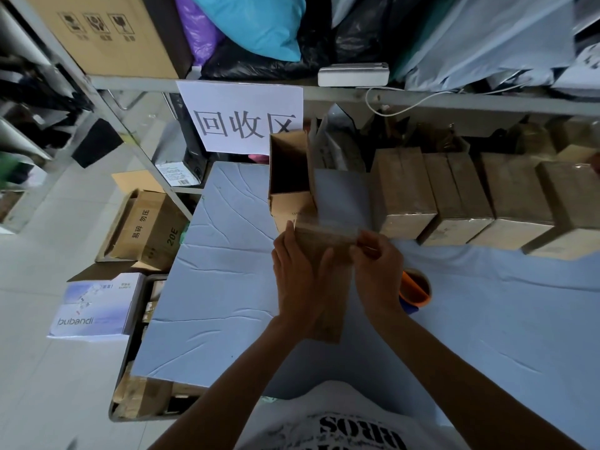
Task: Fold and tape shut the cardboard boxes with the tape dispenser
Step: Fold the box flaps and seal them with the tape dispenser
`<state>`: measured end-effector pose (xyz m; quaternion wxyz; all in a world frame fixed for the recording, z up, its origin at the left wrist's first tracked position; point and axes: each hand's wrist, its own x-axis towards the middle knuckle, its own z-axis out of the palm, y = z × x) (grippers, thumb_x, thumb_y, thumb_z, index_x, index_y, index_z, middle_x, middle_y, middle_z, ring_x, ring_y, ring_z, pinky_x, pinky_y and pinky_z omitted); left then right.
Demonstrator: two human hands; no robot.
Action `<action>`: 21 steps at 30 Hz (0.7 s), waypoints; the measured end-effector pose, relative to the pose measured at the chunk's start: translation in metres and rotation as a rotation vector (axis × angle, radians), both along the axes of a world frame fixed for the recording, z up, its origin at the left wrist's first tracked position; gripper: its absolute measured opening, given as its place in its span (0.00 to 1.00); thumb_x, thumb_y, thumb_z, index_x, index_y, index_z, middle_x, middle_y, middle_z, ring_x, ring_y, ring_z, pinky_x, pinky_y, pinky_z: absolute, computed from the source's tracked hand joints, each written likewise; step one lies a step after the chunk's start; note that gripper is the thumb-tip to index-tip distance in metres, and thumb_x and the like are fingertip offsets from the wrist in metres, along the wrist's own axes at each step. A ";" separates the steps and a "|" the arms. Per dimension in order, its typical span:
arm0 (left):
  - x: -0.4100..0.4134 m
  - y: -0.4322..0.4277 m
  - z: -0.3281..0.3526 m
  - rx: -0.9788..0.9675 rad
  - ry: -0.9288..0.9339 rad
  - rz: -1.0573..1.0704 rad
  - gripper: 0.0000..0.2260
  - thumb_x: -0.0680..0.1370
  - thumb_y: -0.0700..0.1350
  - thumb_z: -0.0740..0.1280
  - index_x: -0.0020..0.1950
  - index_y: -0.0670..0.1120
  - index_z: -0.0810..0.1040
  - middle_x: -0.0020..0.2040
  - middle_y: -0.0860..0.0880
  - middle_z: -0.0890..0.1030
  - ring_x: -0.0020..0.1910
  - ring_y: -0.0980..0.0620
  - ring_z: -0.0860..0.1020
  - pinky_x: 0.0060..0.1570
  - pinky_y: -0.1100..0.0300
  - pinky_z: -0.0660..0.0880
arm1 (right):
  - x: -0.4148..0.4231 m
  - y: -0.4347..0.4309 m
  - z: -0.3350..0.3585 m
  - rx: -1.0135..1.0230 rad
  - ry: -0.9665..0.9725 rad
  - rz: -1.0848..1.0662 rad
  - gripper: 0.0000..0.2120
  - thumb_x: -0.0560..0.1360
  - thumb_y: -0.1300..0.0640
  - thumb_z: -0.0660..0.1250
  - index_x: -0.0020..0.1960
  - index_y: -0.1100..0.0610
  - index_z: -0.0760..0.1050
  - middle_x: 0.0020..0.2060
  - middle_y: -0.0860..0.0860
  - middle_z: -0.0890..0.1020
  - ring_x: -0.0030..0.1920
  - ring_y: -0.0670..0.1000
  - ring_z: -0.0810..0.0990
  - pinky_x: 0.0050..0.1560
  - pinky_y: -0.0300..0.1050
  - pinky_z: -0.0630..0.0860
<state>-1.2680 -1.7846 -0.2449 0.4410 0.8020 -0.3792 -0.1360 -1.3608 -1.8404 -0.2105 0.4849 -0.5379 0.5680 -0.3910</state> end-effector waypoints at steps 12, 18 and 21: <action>0.007 -0.005 0.013 -0.162 0.145 -0.012 0.07 0.81 0.51 0.60 0.58 0.55 0.65 0.56 0.55 0.71 0.51 0.62 0.74 0.52 0.62 0.76 | -0.023 -0.010 -0.001 -0.148 0.044 0.003 0.12 0.69 0.59 0.74 0.52 0.50 0.81 0.42 0.40 0.83 0.45 0.40 0.82 0.52 0.43 0.80; 0.008 0.001 0.004 -0.173 0.131 -0.030 0.11 0.79 0.53 0.59 0.59 0.52 0.67 0.58 0.51 0.72 0.54 0.56 0.75 0.54 0.57 0.77 | -0.031 -0.009 -0.005 -0.170 0.024 0.073 0.12 0.70 0.61 0.74 0.48 0.47 0.79 0.41 0.40 0.83 0.45 0.39 0.82 0.49 0.33 0.77; 0.012 0.002 0.004 -0.185 0.133 -0.050 0.10 0.78 0.54 0.60 0.58 0.54 0.66 0.58 0.49 0.73 0.53 0.57 0.75 0.53 0.60 0.77 | -0.033 -0.007 -0.007 -0.185 0.032 0.112 0.11 0.70 0.60 0.74 0.49 0.47 0.79 0.42 0.41 0.83 0.45 0.39 0.81 0.48 0.33 0.77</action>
